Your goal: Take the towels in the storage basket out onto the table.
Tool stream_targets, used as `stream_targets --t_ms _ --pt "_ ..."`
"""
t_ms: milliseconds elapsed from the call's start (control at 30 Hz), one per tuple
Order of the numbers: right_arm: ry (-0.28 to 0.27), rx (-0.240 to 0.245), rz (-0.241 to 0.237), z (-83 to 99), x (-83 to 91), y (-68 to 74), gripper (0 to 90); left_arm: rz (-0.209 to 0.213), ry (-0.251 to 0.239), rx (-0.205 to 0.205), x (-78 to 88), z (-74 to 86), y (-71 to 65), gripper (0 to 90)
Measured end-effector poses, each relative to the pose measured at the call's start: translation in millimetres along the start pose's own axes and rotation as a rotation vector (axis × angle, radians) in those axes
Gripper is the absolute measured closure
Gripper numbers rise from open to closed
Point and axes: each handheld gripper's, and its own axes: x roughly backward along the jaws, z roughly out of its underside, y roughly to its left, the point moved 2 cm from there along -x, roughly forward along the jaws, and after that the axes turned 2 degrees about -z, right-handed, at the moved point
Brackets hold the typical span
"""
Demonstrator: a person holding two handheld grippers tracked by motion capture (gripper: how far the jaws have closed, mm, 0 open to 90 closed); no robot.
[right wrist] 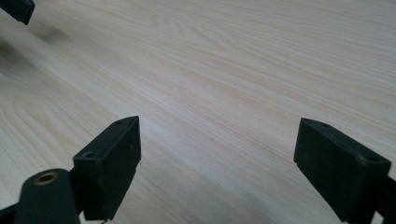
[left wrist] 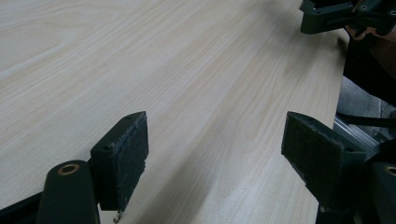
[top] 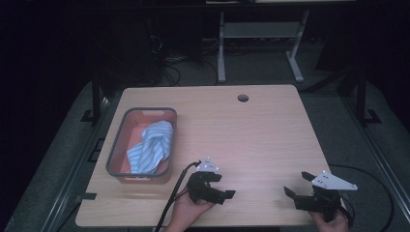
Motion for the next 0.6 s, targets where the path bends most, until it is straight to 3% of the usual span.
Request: stream_targets --t_ms 400,600 --pt "0.008 0.001 0.003 0.3 -1.9 -2.2 14.4 -0.012 -0.001 0.002 6.7 -3.2 6.4 22.8" --pt "0.011 -0.002 0.010 0.7 -1.5 -2.1 14.4 0.000 -0.008 -0.001 9.5 -9.2 2.9 22.8"
